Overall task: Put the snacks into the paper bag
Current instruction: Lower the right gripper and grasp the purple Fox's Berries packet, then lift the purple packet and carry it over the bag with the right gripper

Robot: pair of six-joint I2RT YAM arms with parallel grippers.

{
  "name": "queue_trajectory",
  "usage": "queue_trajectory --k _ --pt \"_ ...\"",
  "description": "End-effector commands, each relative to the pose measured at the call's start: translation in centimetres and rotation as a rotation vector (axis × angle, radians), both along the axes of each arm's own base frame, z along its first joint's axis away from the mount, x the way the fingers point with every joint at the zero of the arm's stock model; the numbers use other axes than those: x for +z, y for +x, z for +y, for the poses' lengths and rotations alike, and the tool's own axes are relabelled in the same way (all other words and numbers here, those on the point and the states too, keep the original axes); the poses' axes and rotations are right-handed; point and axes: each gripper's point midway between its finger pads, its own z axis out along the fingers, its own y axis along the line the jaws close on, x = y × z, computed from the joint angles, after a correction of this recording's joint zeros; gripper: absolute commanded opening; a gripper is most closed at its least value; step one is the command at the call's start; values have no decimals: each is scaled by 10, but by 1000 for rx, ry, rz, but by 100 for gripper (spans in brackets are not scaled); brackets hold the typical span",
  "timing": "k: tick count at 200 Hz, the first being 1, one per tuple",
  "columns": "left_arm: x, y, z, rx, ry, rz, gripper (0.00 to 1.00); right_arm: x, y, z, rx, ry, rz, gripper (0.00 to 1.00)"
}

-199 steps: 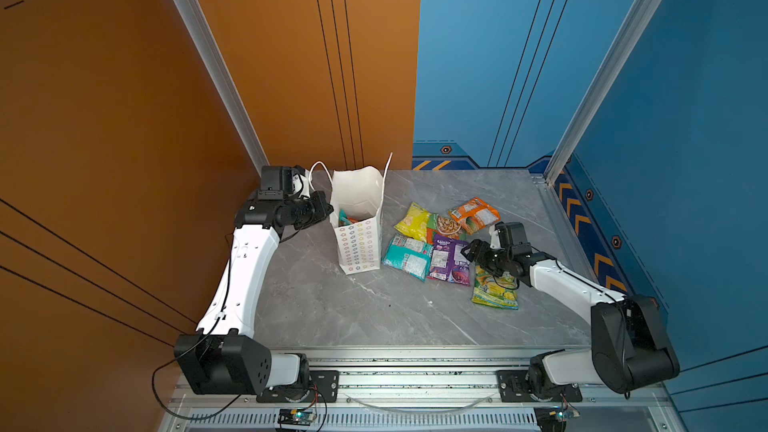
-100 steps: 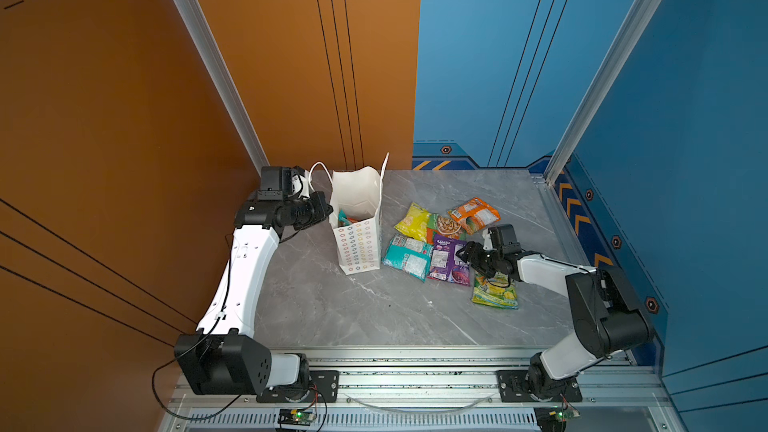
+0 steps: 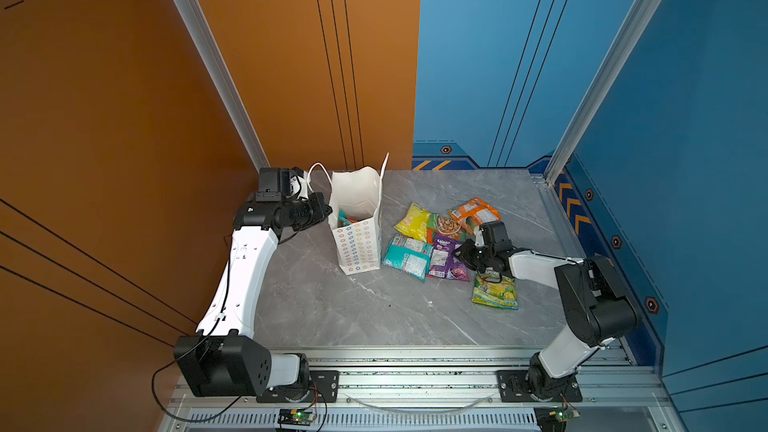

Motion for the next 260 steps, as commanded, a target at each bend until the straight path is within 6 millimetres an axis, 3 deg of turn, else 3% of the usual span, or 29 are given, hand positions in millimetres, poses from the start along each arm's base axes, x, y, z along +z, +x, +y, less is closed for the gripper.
queue_trajectory --k 1,38,87,144,179,260 --pt "1 -7 -3 -25 -14 -3 0 24 8 -1 -5 -16 -54 17" --pt "1 -8 -1 -23 -16 -6 0 59 8 -5 -1 -49 -122 0" --pt "2 -9 -1 -20 -20 -6 0 108 2 -2 8 -79 -219 0" --pt "1 -8 -1 -19 -18 -3 0 208 -3 -2 -15 -67 -426 0" --pt "2 -9 -2 -19 -19 -5 0 270 -7 20 16 -55 -567 0" --pt "1 -7 -2 -17 -17 -1 0 369 -9 92 167 40 -782 0"
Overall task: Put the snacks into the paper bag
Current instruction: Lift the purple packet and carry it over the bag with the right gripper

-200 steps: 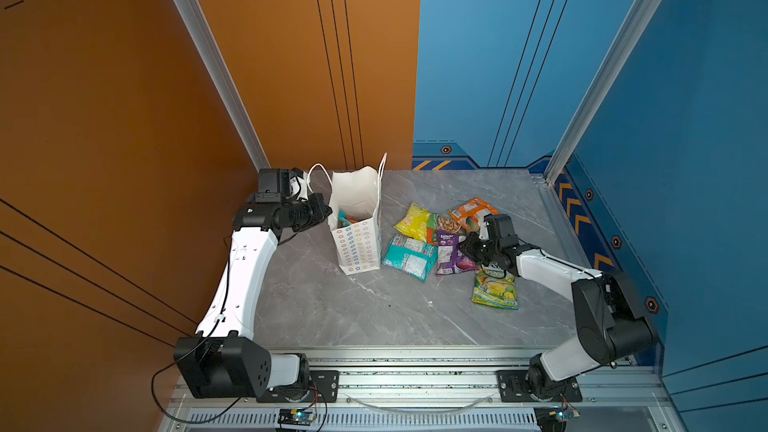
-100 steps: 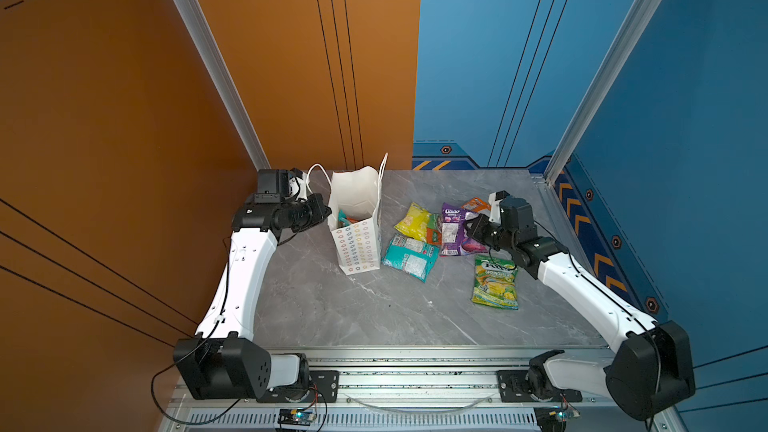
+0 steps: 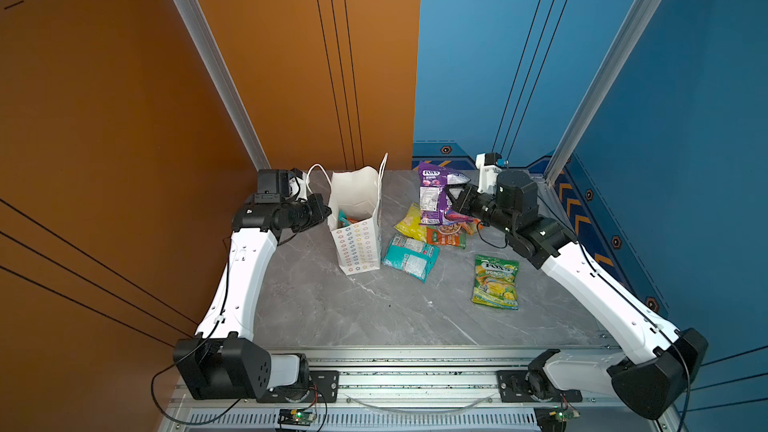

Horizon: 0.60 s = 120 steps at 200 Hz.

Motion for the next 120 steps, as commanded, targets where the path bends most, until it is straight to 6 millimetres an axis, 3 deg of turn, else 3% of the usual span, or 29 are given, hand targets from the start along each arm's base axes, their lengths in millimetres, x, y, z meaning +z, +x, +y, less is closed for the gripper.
queue_trajectory --k 1,30,62,70,74,120 --pt "2 -5 -3 -18 -11 -3 0 44 0 23 53 11 -113 0" --pt "2 -5 -3 -18 -10 -5 0 77 -5 59 141 9 -179 0" --pt "2 -6 -4 -20 -9 -5 0 99 -4 91 196 19 -226 0" --pt "1 -6 -4 -19 -8 -3 0 98 -12 108 235 17 -227 0" --pt "1 -6 -4 -19 -8 -2 0 109 -13 111 241 28 -248 0" --pt "0 -7 -5 -20 -9 1 0 109 1 147 280 26 -241 0"
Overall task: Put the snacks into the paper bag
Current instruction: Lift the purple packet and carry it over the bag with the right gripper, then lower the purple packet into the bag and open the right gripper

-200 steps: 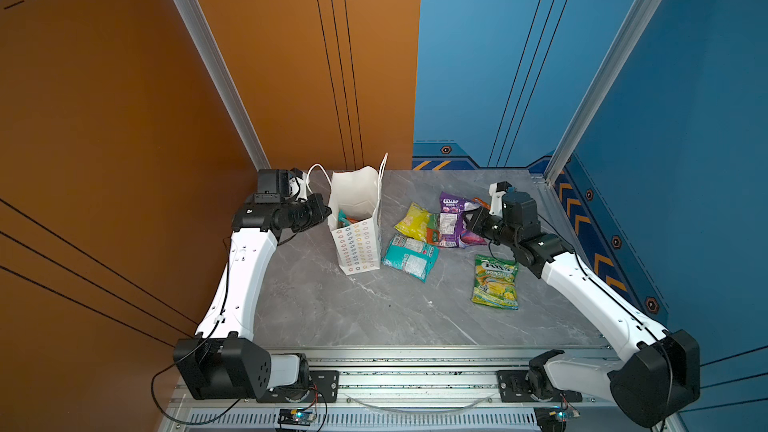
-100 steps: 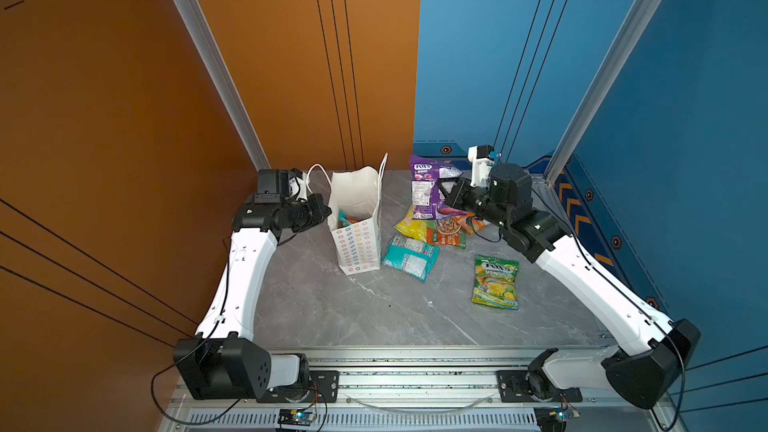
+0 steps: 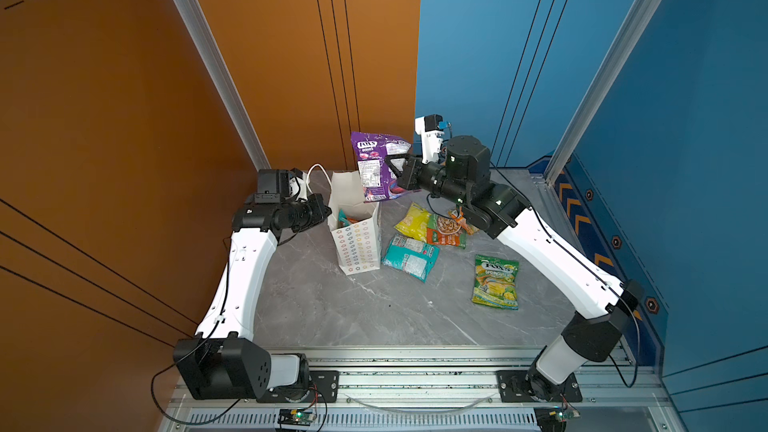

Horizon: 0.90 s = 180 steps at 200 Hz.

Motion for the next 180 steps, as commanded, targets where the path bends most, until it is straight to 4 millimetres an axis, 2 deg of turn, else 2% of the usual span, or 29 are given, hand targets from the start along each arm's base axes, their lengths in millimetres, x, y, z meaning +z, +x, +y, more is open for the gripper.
queue_trajectory --k 1,35,95,140,157,159,163,180 --pt "0 -7 -4 -19 -9 0 0 12 4 11 24 5 -34 0" --pt "2 -6 -6 -23 -8 -5 0 9 15 32 27 -13 -32 0" --pt "4 -6 -8 -25 -9 -8 0 -13 39 57 -65 -116 -53 0" --pt "5 -7 -8 -25 -10 -11 0 -30 51 63 -171 -238 -106 0" --pt "6 -6 -8 -25 -10 -14 0 -27 52 59 -202 -257 -126 0" --pt "6 -6 -8 -25 -10 -13 0 -38 57 64 -202 -276 -116 0" --pt "6 -6 -8 -25 -10 -13 0 -46 60 66 -208 -292 -112 0" --pt "7 -6 -8 -24 -10 -16 0 -51 62 67 -220 -318 -116 0"
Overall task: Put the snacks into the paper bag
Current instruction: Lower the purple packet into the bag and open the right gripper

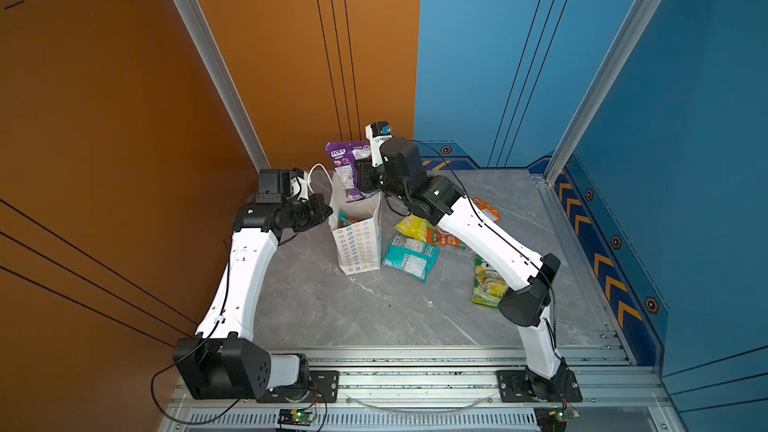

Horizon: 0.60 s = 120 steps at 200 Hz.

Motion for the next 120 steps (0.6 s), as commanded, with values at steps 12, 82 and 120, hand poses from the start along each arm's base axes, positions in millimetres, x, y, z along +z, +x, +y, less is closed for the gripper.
queue_trajectory --k 12,82,120 --pt "7 -6 -5 -16 -11 -11 0 0 12 -6 -77 -66 -58 0" --pt "9 -6 -6 -18 -12 -16 0 -33 13 5 -57 -103 10 0" --pt "7 -6 -5 -18 -11 -13 0 -44 8 21 -11 -64 57 0"
